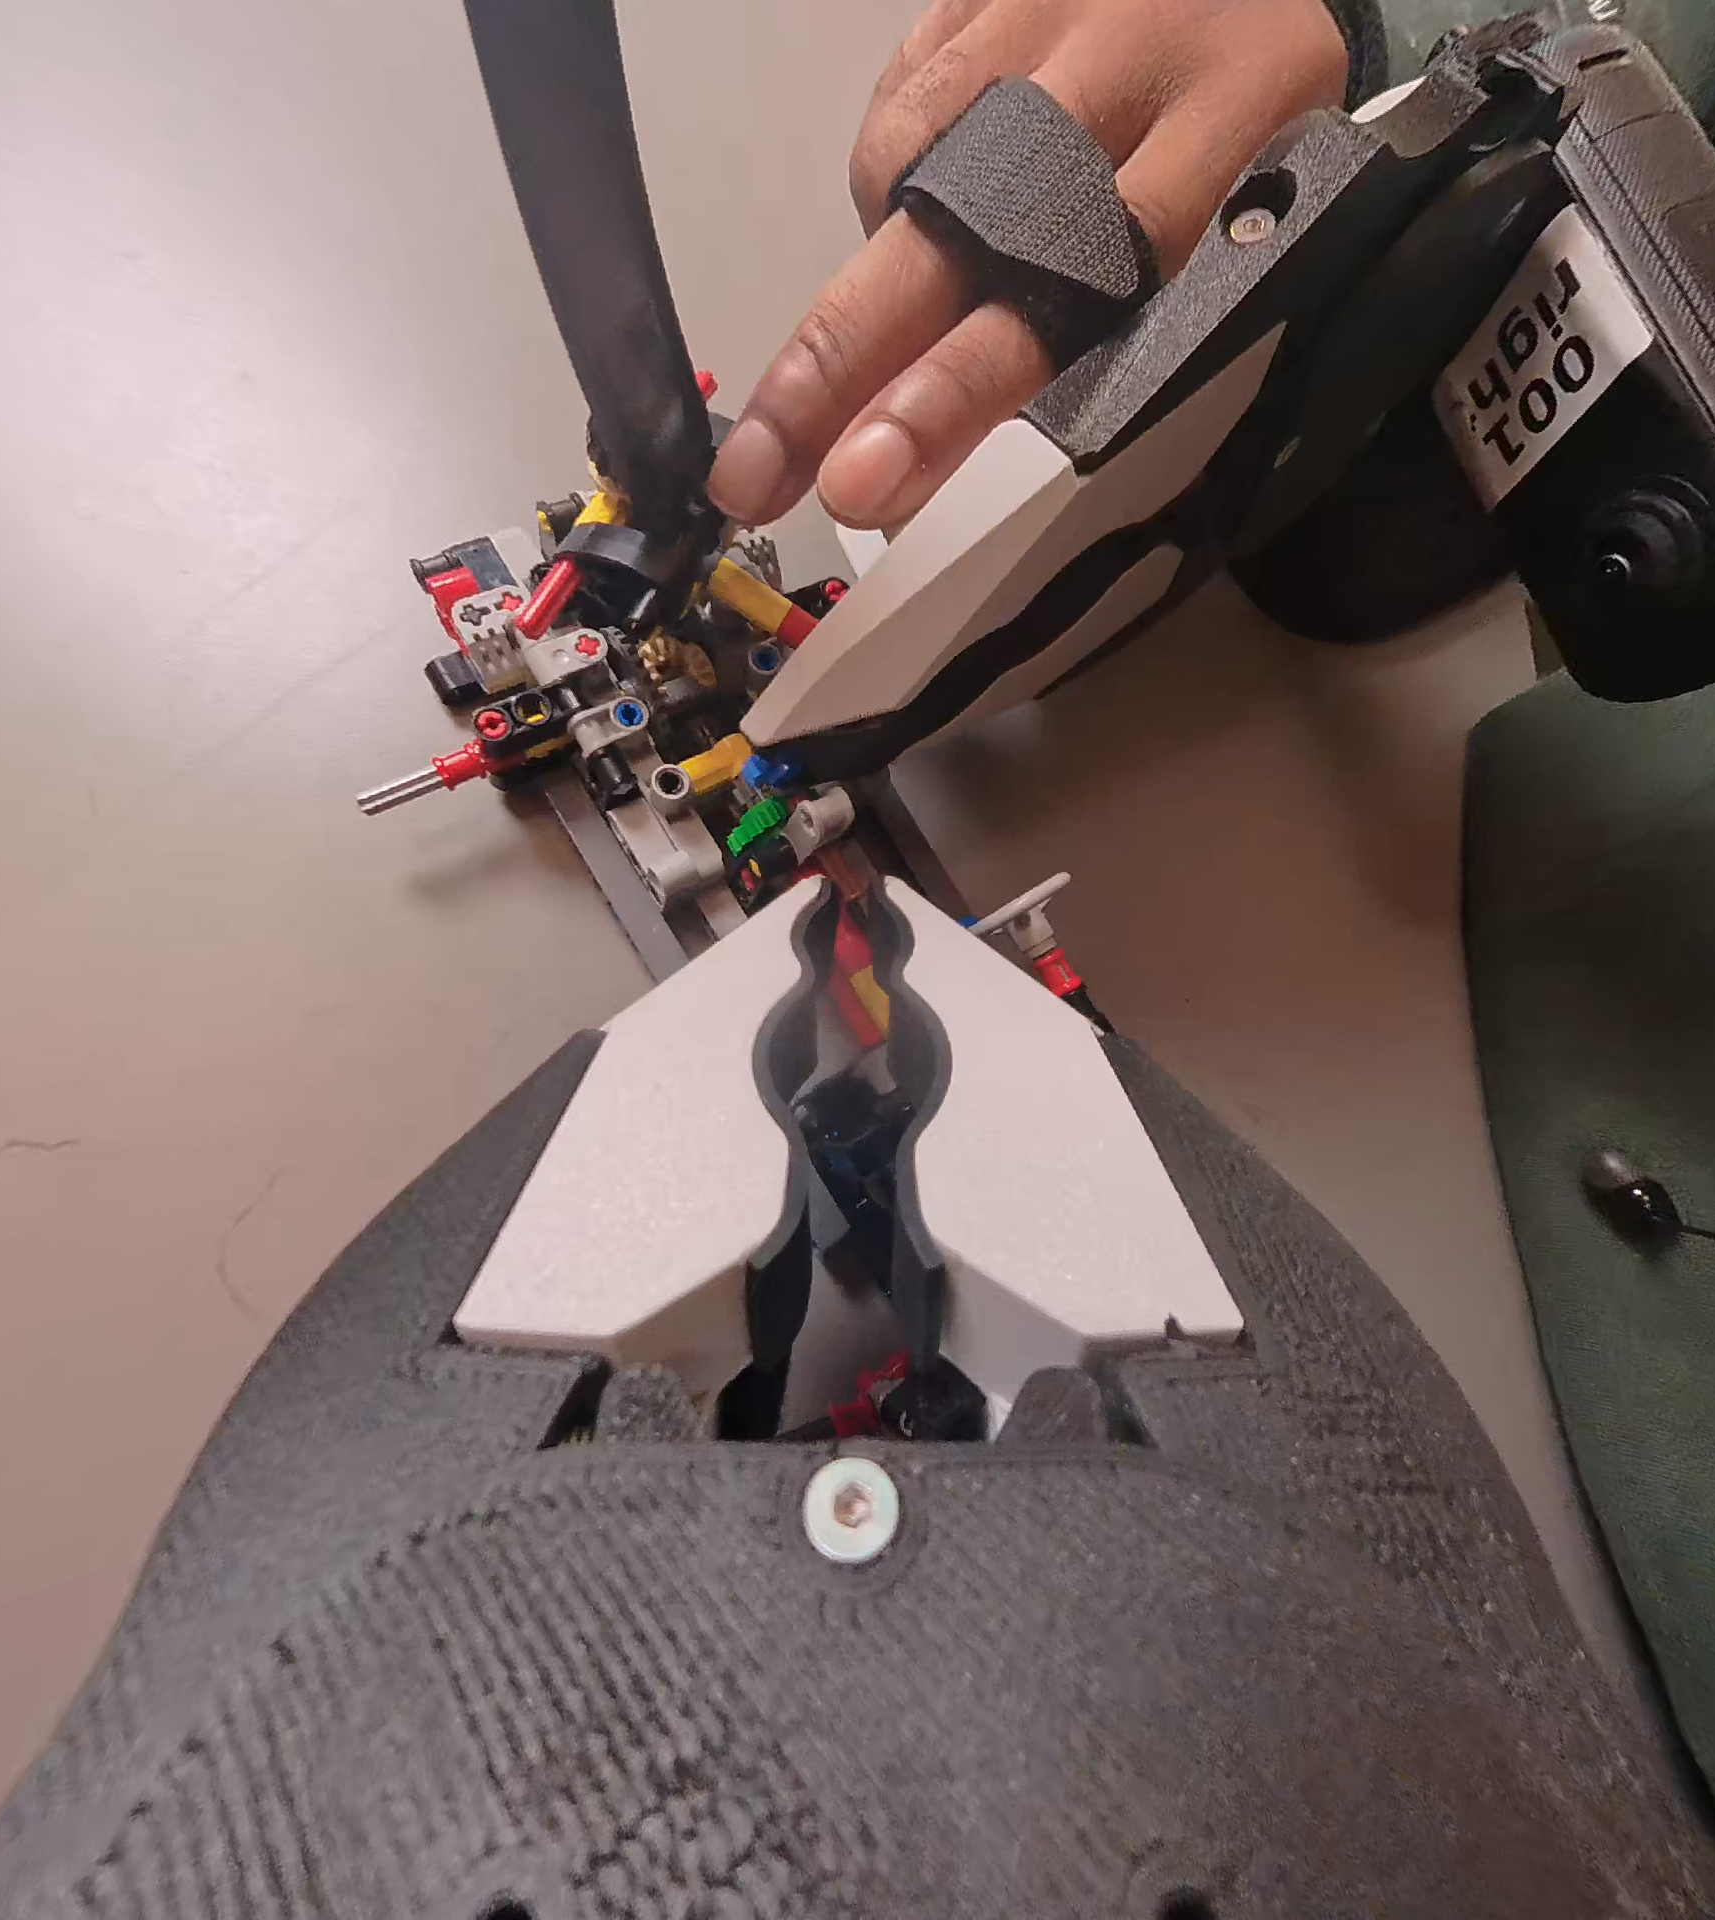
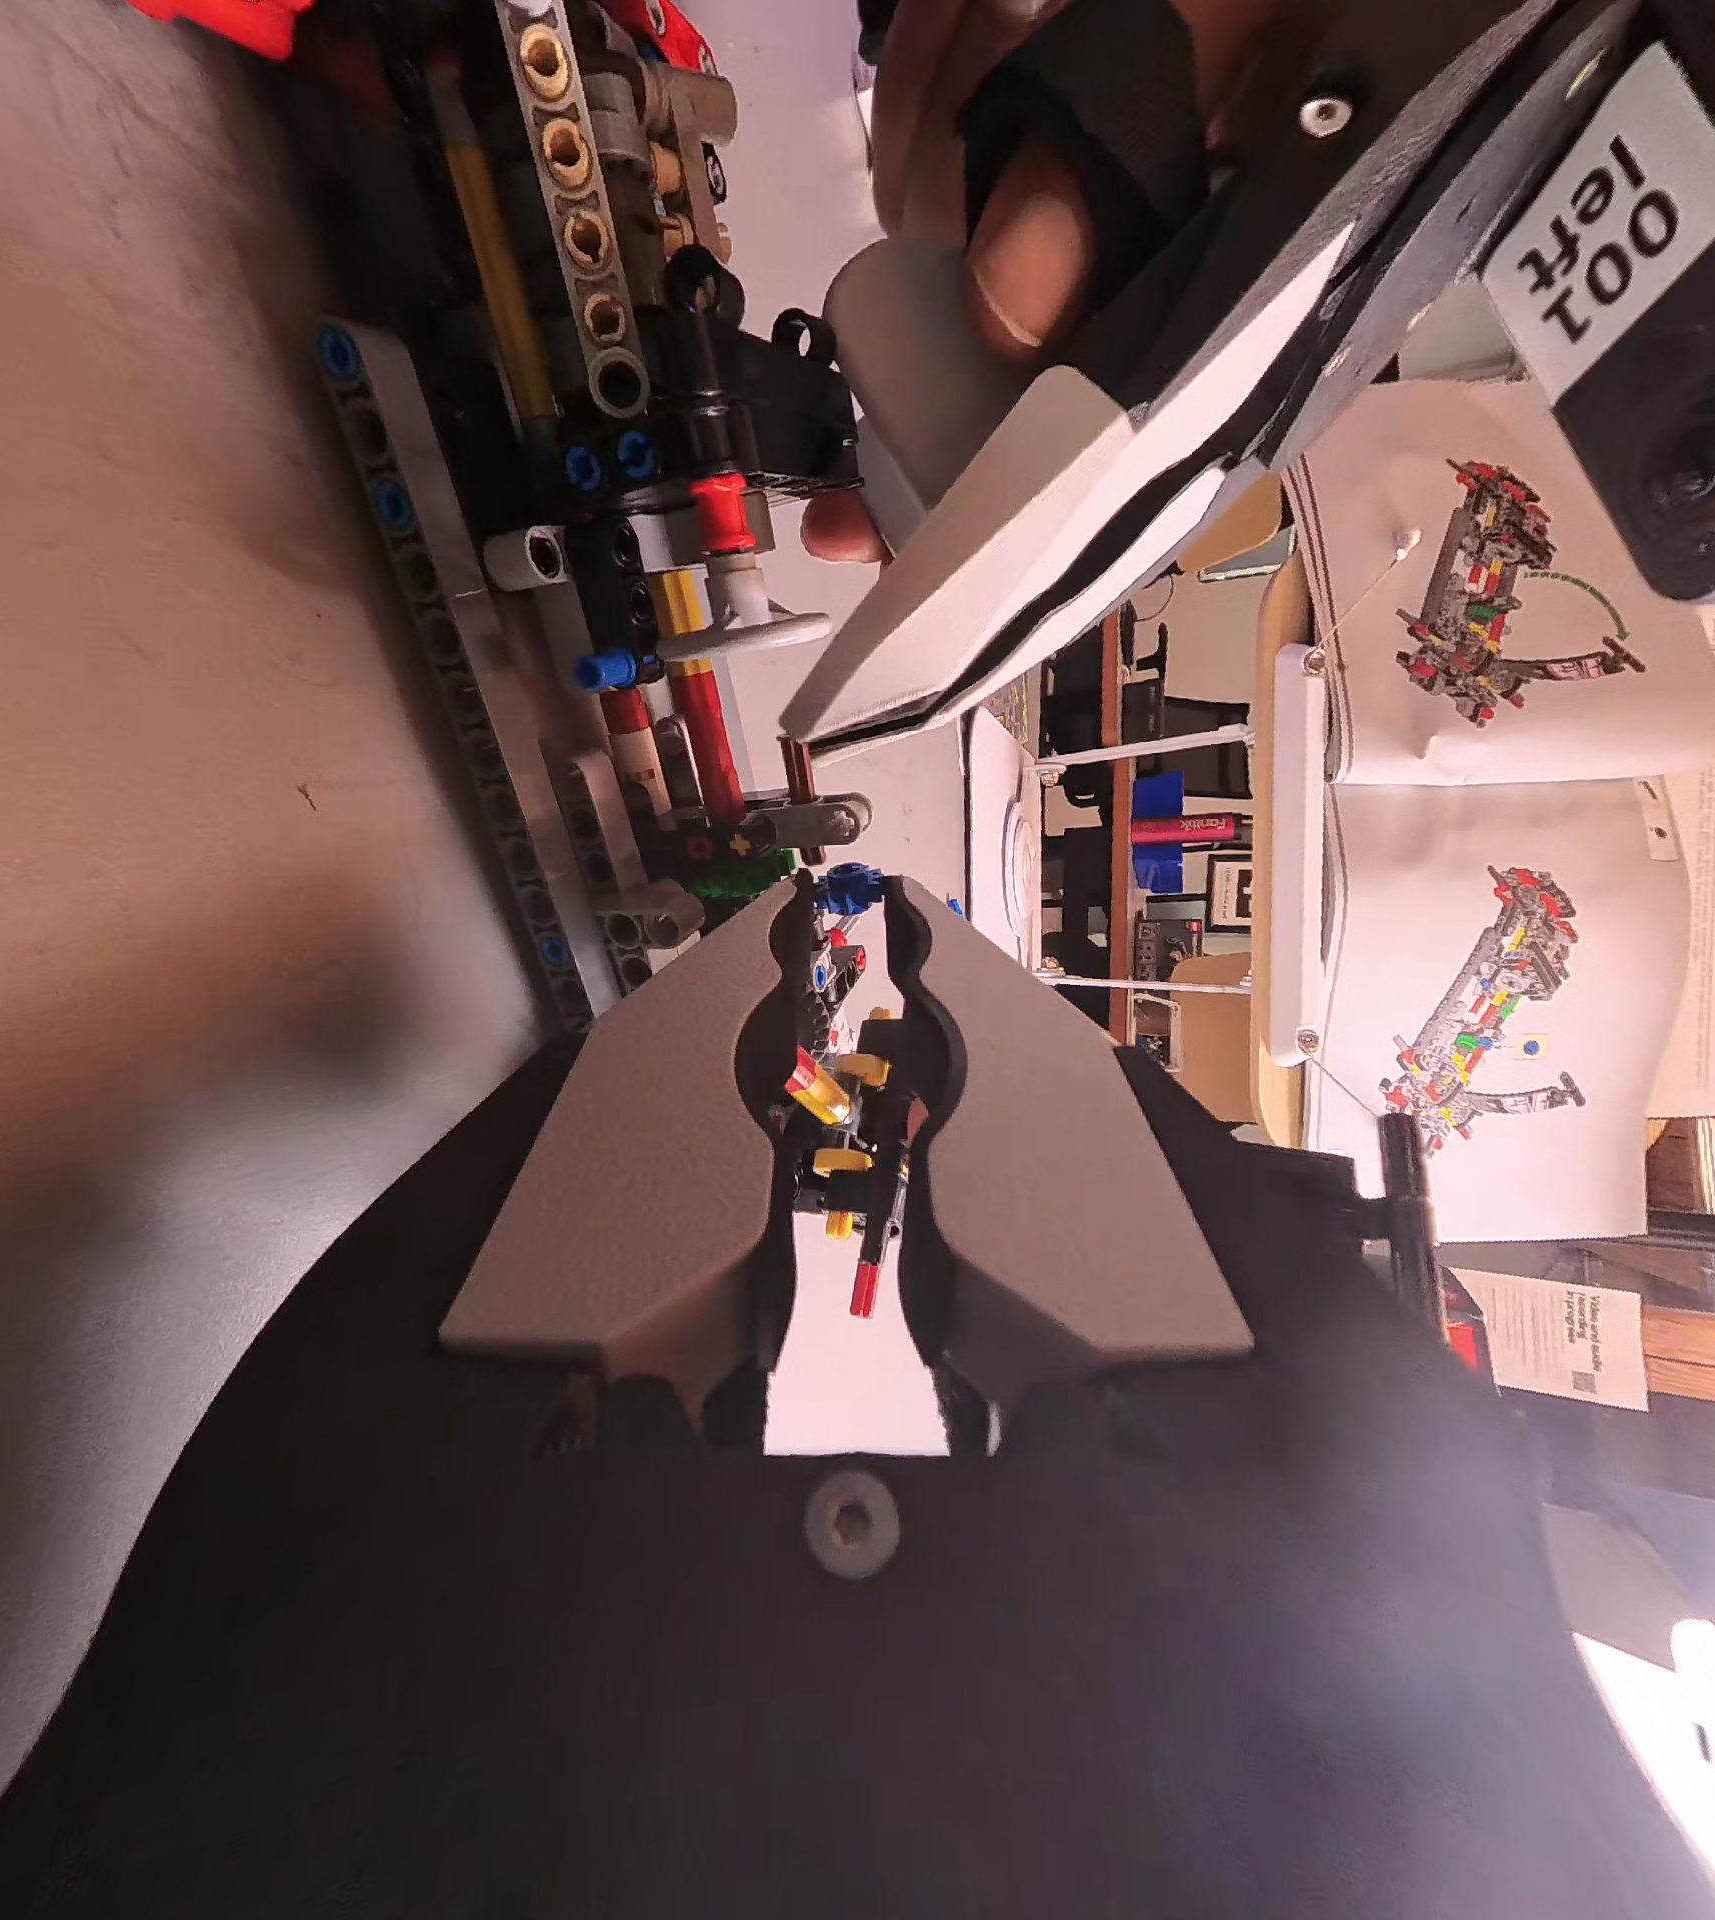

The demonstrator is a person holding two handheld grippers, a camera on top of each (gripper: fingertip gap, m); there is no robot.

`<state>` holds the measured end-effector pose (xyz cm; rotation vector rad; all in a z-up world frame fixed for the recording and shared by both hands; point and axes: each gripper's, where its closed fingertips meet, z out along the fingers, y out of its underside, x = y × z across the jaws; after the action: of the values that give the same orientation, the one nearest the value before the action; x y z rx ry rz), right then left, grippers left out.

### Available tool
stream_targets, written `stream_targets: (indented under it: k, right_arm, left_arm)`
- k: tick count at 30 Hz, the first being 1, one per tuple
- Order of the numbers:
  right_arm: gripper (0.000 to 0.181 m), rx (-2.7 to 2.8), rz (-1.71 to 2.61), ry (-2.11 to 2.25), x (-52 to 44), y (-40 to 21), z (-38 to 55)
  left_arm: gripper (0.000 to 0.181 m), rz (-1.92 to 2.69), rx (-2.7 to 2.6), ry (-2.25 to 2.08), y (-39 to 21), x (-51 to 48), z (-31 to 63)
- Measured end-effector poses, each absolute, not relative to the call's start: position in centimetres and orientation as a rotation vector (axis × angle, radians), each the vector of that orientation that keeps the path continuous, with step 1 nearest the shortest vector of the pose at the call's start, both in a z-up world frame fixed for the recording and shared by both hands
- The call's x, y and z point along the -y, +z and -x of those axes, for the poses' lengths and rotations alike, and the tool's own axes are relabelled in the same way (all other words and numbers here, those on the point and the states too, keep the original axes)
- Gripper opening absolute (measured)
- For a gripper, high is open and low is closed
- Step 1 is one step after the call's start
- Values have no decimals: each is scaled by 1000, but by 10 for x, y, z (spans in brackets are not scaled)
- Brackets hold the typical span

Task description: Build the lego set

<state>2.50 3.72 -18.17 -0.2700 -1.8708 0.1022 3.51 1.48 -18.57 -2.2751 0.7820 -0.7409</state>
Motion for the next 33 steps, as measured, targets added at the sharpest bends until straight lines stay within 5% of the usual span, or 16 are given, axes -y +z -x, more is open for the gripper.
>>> stream_targets:
  k: [1, 13, 24, 33]
  right_arm:
    - [12, 1868, 267, 97, -37, -182, -25]
    - [12, 1886, 247, 51, -36, -185, -27]
    - [12, 1897, 198, -7, -37, -186, -25]
    - [12, 1896, 167, -22, -37, -185, -24]
  left_arm:
    - [3, 2264, -775, -741, -185, -15, -35]
    - [2, 2189, -723, -745, -180, -16, -34]
    - [28, 2087, -983, -651, -183, -15, -30]
    - [27, 2065, -1096, -570, -184, -25, -24]
